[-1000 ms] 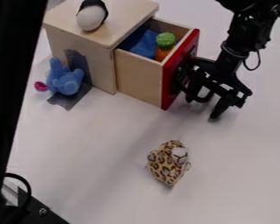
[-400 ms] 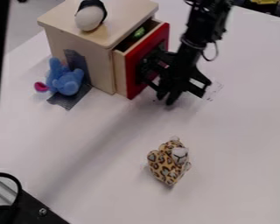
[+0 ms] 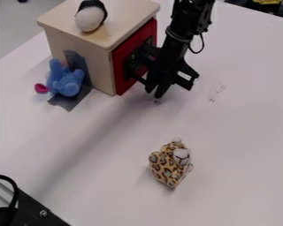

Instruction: Close the drawer

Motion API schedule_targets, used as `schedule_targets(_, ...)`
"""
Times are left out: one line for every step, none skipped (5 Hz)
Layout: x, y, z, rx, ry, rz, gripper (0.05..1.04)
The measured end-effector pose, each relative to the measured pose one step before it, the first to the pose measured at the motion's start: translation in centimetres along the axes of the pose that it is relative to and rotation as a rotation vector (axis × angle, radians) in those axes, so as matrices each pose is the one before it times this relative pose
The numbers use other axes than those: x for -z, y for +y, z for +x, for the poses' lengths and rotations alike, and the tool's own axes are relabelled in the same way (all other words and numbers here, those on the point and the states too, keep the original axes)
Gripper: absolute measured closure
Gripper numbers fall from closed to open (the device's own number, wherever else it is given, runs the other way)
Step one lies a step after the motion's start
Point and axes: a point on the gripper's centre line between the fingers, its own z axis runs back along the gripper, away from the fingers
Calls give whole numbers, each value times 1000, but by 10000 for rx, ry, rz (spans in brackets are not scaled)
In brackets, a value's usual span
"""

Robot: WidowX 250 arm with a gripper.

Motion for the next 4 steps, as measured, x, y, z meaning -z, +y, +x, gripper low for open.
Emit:
schedule_targets(121, -33, -295, -260, 164, -435, 696)
schedule_targets(-2388, -888, -198, 811, -636, -990, 426)
schedule_targets(-3296, -1513, 499, 396, -831, -659, 153)
schedule_targets(-3626, -997, 489, 548, -1046, -494, 86)
